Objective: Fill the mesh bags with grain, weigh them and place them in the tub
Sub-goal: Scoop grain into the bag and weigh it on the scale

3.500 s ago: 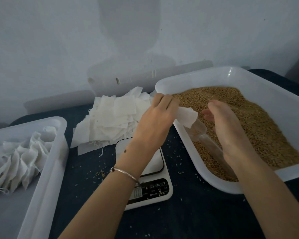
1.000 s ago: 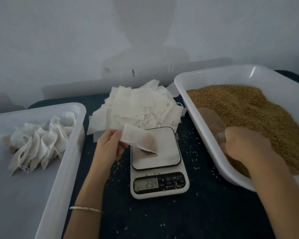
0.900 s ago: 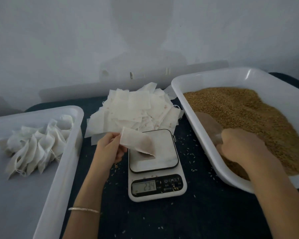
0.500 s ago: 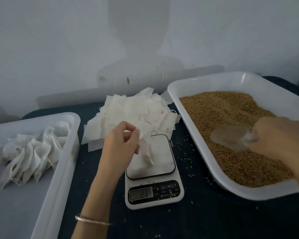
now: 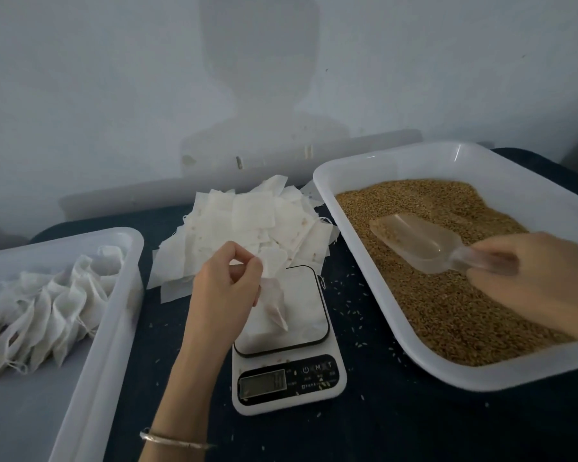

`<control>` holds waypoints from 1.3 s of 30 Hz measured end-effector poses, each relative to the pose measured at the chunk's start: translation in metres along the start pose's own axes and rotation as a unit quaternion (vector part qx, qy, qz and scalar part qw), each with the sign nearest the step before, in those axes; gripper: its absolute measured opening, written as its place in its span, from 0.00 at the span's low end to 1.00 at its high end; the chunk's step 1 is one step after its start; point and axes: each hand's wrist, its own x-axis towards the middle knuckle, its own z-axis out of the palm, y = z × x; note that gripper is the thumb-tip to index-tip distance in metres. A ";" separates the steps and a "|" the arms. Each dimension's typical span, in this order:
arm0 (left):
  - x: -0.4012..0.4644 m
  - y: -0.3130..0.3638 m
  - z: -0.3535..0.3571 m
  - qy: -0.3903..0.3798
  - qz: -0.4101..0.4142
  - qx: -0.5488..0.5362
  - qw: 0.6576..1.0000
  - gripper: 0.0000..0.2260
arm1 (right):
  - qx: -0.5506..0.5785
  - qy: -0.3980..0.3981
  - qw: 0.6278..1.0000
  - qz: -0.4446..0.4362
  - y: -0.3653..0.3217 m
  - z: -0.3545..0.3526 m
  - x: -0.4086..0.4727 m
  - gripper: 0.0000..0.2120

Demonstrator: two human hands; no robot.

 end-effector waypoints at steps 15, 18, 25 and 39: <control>-0.003 -0.003 -0.001 -0.007 -0.017 -0.067 0.998 0.08 | 0.002 -0.053 0.981 -0.185 -0.085 -0.035 -0.020 0.09; -0.003 -0.004 -0.002 -0.007 -0.020 -0.078 0.997 0.09 | -0.035 -0.051 0.981 -0.182 -0.095 -0.034 -0.017 0.08; -0.003 -0.003 0.001 -0.014 -0.024 -0.082 0.996 0.09 | -0.124 -0.046 0.974 -0.184 -0.110 -0.039 -0.013 0.23; -0.006 0.004 0.004 -0.020 -0.024 -0.088 0.996 0.08 | -0.180 -0.030 0.966 -0.185 -0.125 -0.043 -0.015 0.18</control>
